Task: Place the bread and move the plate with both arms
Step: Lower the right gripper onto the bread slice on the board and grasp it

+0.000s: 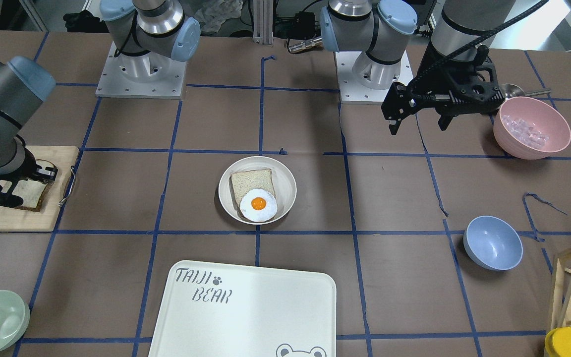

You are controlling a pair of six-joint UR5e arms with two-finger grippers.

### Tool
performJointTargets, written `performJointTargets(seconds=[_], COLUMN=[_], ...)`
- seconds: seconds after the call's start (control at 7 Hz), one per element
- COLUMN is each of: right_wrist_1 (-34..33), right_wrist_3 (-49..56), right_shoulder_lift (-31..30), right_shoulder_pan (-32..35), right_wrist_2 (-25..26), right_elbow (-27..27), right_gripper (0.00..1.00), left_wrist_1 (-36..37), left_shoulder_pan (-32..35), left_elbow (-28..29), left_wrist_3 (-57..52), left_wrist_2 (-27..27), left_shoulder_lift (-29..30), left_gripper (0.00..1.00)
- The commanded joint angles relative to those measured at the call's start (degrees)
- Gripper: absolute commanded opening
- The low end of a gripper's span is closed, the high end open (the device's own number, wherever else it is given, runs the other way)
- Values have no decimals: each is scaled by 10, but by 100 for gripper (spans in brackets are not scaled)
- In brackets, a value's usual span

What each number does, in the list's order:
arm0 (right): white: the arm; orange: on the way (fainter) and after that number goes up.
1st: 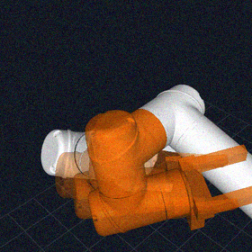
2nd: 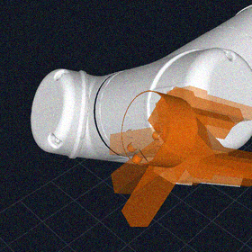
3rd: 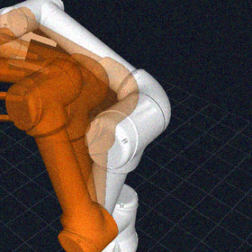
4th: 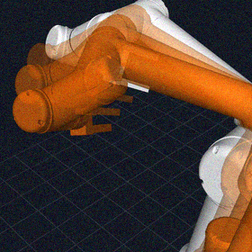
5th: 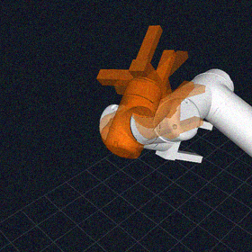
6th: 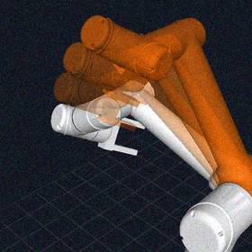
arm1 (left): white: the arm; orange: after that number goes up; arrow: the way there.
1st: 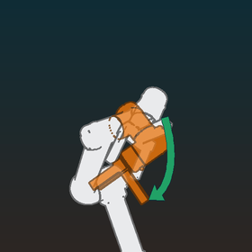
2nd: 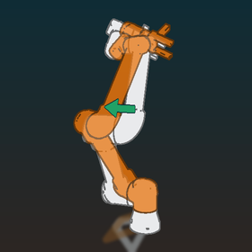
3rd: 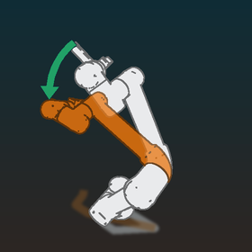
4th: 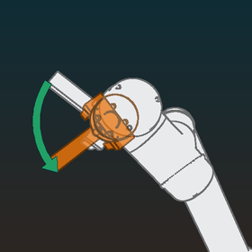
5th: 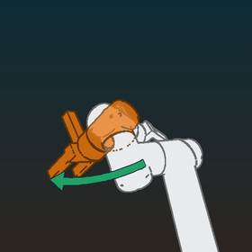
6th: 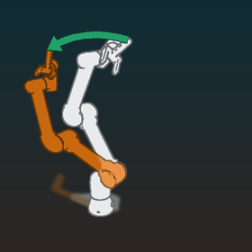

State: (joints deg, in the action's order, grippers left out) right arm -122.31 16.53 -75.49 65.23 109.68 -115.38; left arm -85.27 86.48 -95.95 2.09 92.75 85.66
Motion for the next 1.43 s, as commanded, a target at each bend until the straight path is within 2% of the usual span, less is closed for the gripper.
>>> performJointTargets(seconds=[0.0, 0.29, 0.86, 1.0, 1.14, 1.29], right_wrist_1=[-11, -9, -9, -14, -13, -13], right_wrist_3=[-24, -48, -41, -38, -32, -24], right_shoulder_lift=[10, 13, 24, 22, 22, 22], right_shoulder_pan=[-3, -3, -3, -3, -3, -3], right_wrist_2=[0, -3, -2, -1, 1, 5], right_elbow=[-5, -11, -19, -22, -23, -22], right_gripper=[46, 47, 33, 20, 0, 0], left_wrist_1=[0, 0, -1, 0, 0, 0], left_shoulder_pan=[0, 0, 0, 0, 0, 0], left_elbow=[0, -1, -2, -1, -1, -2], left_wrist_3=[-1, -1, 0, 0, 0, 0], left_wrist_2=[0, 1, 1, 1, 1, 1], left_shoulder_lift=[0, 0, 0, 0, -1, 0], left_gripper=[100, 100, 100, 100, 100, 100])
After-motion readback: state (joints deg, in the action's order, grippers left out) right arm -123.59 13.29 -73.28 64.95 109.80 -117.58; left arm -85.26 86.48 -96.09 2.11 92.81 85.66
